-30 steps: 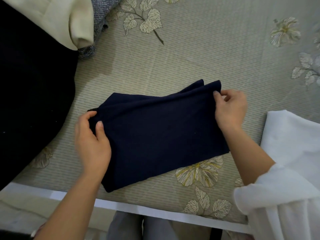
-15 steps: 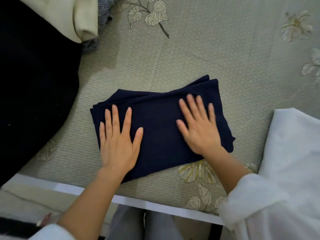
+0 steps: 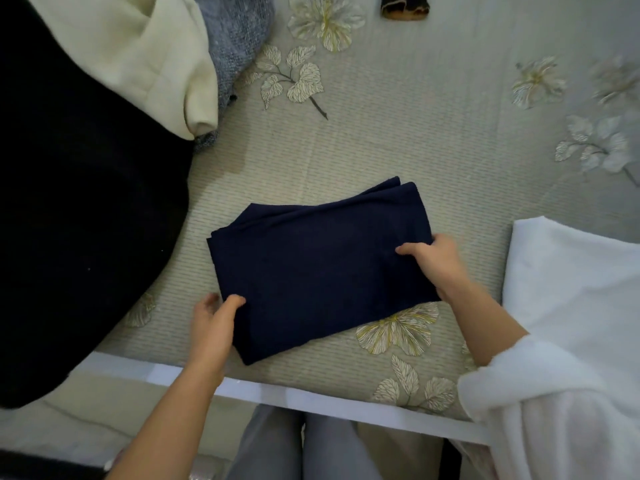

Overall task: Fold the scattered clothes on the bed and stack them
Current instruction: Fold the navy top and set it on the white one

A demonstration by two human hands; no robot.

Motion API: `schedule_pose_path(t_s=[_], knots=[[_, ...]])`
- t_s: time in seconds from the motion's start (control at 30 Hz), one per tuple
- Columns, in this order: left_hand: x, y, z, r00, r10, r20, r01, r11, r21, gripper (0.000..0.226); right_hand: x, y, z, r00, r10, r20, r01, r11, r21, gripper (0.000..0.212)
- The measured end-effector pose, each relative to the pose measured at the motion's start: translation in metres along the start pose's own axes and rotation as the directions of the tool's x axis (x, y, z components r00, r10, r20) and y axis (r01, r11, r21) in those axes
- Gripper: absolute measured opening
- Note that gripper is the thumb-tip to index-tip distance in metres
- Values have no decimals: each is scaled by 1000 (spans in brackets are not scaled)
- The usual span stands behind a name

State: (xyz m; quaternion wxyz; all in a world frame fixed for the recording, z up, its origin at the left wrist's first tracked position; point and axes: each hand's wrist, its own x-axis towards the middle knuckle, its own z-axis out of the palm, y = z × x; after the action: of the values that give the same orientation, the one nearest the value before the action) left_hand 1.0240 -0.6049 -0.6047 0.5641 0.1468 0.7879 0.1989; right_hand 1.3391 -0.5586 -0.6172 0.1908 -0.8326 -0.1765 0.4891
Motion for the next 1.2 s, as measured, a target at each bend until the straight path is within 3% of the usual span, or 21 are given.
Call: schedule_pose_path(t_s=[0.1, 0.27, 0.5, 0.6, 0.73, 0.87, 0.97, 1.07, 1.2], knots=[[-11, 21, -6, 997, 10, 71, -14, 999, 51, 6, -21, -10, -10, 990, 75, 122, -87, 992, 96, 27], [-39, 60, 1, 970, 196, 145, -220, 960, 174, 10, -65, 3, -52, 985, 79, 152, -107, 978, 180, 26], [-98, 103, 78, 851, 304, 428, -454, 836, 308, 24, -139, 67, -141, 991, 130, -38, -92, 849, 520, 28], [-131, 109, 135, 762, 325, 560, -582, 723, 373, 30, -163, 98, -167, 964, 228, -137, -83, 749, 658, 26], [-180, 118, 227, 571, 374, 731, -798, 462, 387, 26, -184, 137, -192, 887, 369, -276, 23, 563, 826, 28], [-214, 130, 310, 363, 398, 843, -930, 206, 303, 32, -186, 156, -199, 822, 471, -320, 121, 404, 907, 38], [-239, 139, 370, 234, 376, 897, -972, 109, 208, 39, -176, 164, -202, 798, 507, -326, 179, 317, 931, 45], [-239, 142, 420, 160, 402, 901, -986, 28, 162, 40, -157, 173, -202, 757, 553, -348, 228, 276, 934, 49], [-212, 121, 440, 176, 436, 883, -962, -114, 248, 48, -123, 191, -190, 718, 641, -272, 81, 312, 947, 47]])
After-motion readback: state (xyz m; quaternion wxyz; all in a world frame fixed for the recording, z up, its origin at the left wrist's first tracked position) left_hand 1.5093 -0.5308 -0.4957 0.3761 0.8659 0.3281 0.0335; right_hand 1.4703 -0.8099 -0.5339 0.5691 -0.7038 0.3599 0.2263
